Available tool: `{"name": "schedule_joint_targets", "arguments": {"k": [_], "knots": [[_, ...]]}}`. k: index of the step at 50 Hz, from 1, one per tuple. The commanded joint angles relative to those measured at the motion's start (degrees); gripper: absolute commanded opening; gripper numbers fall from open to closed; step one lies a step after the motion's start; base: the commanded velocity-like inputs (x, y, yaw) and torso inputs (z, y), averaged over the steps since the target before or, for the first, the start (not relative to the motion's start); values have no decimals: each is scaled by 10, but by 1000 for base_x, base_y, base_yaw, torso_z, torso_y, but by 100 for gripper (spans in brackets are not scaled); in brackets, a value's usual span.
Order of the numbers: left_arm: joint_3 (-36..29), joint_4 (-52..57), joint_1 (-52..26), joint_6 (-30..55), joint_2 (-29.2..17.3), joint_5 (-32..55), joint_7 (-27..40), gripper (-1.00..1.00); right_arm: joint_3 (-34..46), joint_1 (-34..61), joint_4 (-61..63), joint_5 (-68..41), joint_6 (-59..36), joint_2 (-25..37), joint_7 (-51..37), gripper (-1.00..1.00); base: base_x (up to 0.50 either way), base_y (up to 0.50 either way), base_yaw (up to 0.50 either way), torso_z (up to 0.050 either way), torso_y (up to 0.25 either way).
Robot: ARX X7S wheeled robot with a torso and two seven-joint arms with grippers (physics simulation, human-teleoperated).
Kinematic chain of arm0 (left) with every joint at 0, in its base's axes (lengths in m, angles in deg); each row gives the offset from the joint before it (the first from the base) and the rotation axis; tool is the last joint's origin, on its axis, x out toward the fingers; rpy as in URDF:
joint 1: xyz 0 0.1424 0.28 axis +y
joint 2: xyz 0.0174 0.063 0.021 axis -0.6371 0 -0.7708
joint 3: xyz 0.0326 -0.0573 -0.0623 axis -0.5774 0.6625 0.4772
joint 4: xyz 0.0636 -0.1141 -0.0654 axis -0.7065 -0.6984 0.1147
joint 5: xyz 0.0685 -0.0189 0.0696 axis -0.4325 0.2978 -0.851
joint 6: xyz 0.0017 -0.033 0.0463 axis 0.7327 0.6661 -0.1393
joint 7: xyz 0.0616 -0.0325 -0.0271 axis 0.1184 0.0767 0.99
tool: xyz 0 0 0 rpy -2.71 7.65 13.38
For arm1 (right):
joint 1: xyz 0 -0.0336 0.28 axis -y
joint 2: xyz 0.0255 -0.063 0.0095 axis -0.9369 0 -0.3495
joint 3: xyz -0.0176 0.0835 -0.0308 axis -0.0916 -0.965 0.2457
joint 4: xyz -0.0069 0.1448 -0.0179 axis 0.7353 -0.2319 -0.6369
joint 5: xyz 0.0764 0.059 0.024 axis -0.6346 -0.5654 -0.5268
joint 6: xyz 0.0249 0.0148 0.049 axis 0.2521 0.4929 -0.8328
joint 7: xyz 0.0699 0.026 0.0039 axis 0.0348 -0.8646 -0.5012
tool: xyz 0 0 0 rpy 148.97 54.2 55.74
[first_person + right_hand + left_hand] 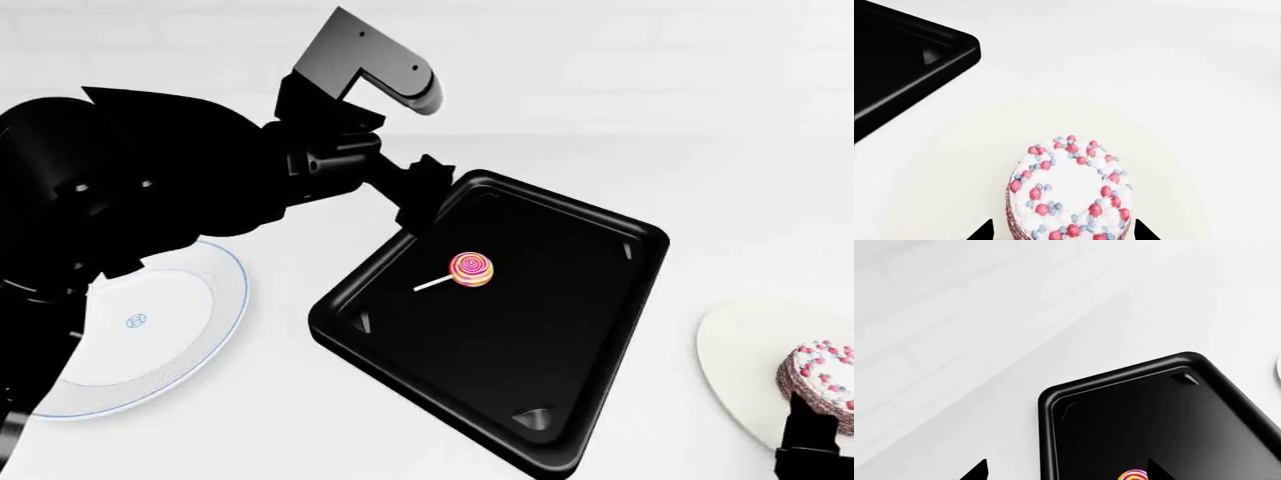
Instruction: Move the dessert items from the plate to the tray.
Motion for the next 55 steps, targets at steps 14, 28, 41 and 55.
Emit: {"name": "schedule_joint_targets", "arguments": {"k": [14, 28, 41, 55], "knots": [[-4, -1, -2, 0, -2, -1, -2, 100, 19, 0, -17, 18, 19, -10, -3, 100, 0, 0, 0, 0, 0], [-5, 6, 0, 2, -3, 4, 3, 100, 32, 7, -26, 22, 25, -14, -7, -100, 0, 0, 0, 0, 0], [-4, 11, 2, 4, -5, 8, 9, 100, 16, 15, -8, 5, 33, -13, -6, -100, 1, 0, 0, 0, 0], [-7, 12, 4, -1, -11, 4, 4, 100, -35, 92, 24, -101, 3, 42, -72, -100, 0, 0, 0, 0, 0]]}}
